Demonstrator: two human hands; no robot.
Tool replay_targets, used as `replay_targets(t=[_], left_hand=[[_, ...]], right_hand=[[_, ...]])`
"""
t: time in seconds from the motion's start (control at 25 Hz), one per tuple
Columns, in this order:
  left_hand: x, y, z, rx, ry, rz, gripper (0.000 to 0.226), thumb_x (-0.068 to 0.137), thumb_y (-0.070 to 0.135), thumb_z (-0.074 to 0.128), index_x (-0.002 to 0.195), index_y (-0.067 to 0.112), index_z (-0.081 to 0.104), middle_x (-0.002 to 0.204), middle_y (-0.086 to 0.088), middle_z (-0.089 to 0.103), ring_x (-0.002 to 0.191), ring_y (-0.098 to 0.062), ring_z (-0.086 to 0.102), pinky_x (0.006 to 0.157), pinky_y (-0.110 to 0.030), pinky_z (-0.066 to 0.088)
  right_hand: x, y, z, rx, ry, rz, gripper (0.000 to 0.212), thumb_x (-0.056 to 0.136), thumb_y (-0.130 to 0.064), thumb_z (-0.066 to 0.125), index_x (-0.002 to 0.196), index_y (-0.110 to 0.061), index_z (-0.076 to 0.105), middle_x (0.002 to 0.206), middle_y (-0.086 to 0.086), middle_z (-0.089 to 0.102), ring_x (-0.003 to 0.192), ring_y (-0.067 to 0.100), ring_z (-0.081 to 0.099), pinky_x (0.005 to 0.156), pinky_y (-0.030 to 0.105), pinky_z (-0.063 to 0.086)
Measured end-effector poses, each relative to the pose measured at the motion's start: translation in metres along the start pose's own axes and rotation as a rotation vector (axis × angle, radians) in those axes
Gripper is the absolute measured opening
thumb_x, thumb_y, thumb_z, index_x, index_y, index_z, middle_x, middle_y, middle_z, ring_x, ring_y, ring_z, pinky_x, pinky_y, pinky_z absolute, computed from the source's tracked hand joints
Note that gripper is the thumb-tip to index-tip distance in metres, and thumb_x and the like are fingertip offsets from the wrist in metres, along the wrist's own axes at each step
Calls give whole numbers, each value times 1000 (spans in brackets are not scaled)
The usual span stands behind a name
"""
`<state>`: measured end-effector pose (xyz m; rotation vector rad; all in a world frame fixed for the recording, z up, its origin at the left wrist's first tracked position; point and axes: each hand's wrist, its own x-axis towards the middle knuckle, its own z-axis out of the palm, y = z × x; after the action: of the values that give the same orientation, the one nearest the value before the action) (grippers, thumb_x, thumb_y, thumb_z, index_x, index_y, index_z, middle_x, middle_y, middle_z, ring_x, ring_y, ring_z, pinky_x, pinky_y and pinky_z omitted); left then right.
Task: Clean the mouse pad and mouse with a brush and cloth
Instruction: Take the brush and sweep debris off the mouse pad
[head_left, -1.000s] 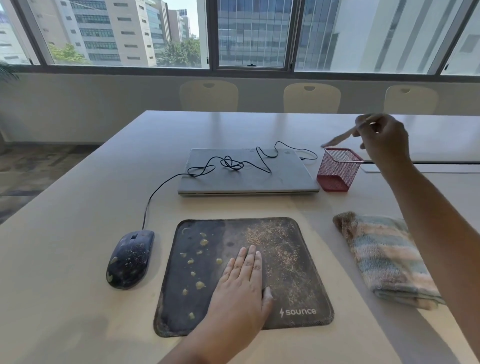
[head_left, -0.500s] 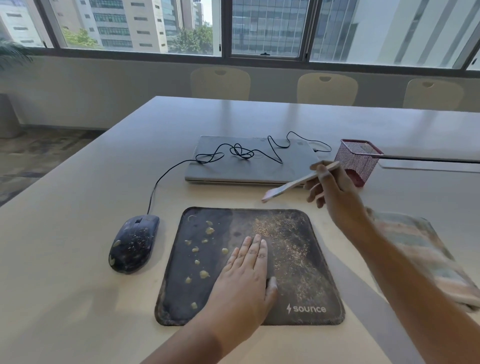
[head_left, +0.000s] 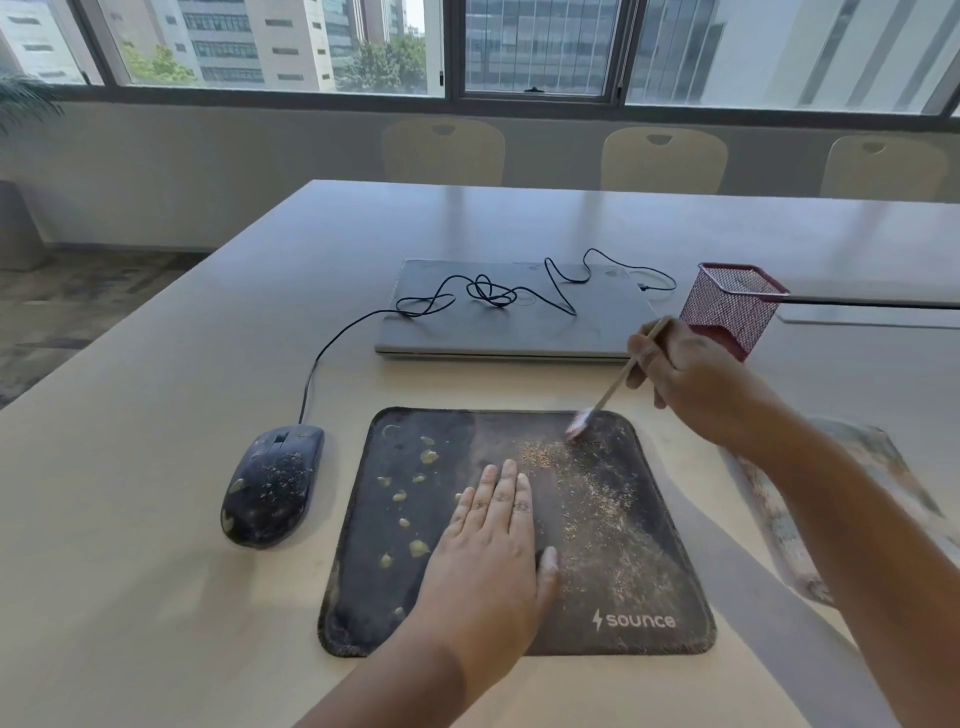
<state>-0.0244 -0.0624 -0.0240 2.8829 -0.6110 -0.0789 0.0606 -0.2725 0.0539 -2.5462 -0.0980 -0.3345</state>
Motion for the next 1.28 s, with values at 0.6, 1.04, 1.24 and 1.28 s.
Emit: replay_targets(t=[0.6,1.04,1.24,1.28], left_hand=[[-4,9,-1,-51,2,177,62,98,38,16,145,14,-14,153,0,-22,140,-10,-23,105,-25,-25],[-8,11,-8,-103,3,205,61,98,37,20,146,16,-12,154,3,-21,140,-6,-18,107,-16,-16],[-19,24,-15,-290,9,332,63,96,34,26,147,22,-9,154,13,-17,133,11,-13,100,-4,-9],[-20,25,-15,-291,8,345,62,96,33,26,147,22,-9,154,12,-16,136,8,-12,100,-3,-9]], right_hand=[[-9,-19,-5,-4,18,-102,17,95,-45,34,94,-30,42,83,-8,69,72,17,67,72,36,49],[-9,-20,-6,-29,-87,-66,21,95,-43,36,85,-27,45,78,-7,68,64,15,66,76,39,51],[-17,-42,10,340,-132,-77,13,97,-33,40,84,-30,43,77,-4,69,55,17,63,51,18,38],[-19,-46,15,350,-189,-86,13,97,-32,40,85,-30,43,78,-3,69,56,17,63,50,16,37]])
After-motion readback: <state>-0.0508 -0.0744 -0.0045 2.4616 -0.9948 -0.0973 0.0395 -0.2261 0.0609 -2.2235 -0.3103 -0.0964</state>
